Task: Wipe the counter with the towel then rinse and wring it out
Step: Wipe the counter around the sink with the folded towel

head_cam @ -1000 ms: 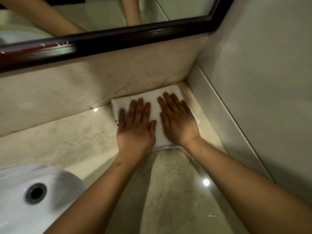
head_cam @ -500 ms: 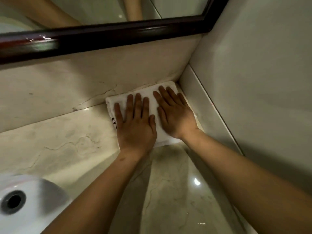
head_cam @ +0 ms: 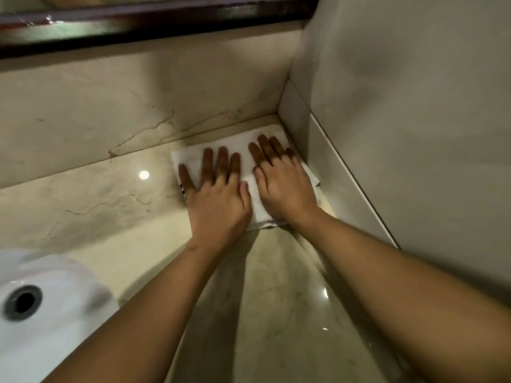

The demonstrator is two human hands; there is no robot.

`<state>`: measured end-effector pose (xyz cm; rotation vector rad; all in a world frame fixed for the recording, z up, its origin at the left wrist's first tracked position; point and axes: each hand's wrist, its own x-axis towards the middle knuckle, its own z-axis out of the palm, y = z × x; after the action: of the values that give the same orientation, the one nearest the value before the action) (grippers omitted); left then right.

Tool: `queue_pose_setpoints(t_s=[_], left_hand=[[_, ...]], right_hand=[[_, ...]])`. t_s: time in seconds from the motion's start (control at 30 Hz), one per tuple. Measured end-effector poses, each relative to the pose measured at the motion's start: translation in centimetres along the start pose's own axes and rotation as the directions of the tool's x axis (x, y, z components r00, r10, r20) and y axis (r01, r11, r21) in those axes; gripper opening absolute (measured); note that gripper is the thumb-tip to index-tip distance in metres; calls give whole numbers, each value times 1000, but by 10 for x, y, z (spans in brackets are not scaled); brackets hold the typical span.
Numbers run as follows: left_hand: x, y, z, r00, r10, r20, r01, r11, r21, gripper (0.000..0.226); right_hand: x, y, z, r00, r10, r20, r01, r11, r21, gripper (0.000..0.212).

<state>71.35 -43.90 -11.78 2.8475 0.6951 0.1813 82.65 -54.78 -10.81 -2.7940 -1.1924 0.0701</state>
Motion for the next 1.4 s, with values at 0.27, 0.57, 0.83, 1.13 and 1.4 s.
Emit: queue_pose_setpoints(t_s=[0.27, 0.57, 0.83, 1.13, 1.4], left_hand=[[-80, 33, 5, 998, 69, 8, -69, 997, 18, 63], [-89, 34, 6, 997, 81, 11, -81, 997, -3, 63], [-27, 45, 11, 1000, -3, -3, 3, 1000, 0, 64], [-3, 38, 11, 1000, 11, 9, -11, 1000, 25, 65], [-34, 32, 6, 998, 58, 28, -59, 997, 49, 69]], right_hand=[[-99, -1, -4, 992, 91, 89, -89, 996, -24, 65], [-109, 3, -7, 995, 35, 89, -34, 999, -12, 64], [-44, 22, -13, 997, 6, 82, -5, 1000, -14, 63], [-21, 22, -14, 999, -6, 51, 5, 1000, 23, 66], [-60, 23, -11, 999, 1, 40, -2, 1000, 28, 60]])
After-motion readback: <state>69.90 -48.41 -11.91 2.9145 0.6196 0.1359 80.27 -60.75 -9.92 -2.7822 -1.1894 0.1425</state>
